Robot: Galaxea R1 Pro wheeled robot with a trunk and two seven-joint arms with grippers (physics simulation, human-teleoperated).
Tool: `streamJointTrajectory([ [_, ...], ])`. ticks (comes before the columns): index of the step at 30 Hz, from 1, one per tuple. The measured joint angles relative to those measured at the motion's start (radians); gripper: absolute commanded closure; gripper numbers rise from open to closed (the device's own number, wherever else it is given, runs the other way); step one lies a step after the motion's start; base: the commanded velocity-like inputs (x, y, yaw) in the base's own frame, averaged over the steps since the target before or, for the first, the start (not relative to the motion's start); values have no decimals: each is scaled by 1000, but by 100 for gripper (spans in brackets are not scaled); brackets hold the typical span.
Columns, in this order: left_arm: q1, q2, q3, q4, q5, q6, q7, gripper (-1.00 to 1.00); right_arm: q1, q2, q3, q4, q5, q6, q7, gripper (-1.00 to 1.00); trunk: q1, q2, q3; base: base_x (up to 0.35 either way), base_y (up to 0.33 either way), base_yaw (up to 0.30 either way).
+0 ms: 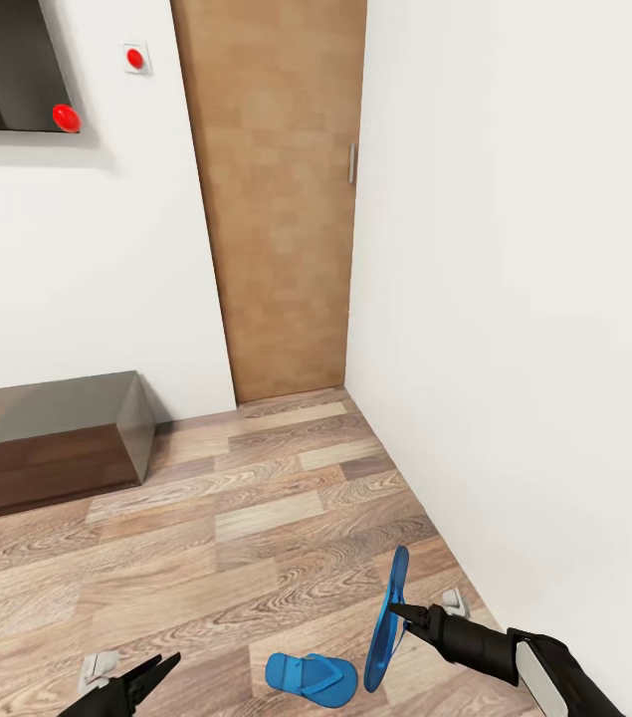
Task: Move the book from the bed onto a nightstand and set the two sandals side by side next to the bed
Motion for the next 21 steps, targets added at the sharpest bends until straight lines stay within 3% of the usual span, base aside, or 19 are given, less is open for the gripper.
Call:
streamJointTrajectory([
  [18,-2,-12,0,0,1,4,1,-100,0,0,-2,0,-2,2,4,100,0,0,0,0,0,0],
  [21,-10,-24,-1,-5,1,16,36,-100,0,0,-1,0,-1,1,3,100,0,0,0,0,0,0],
])
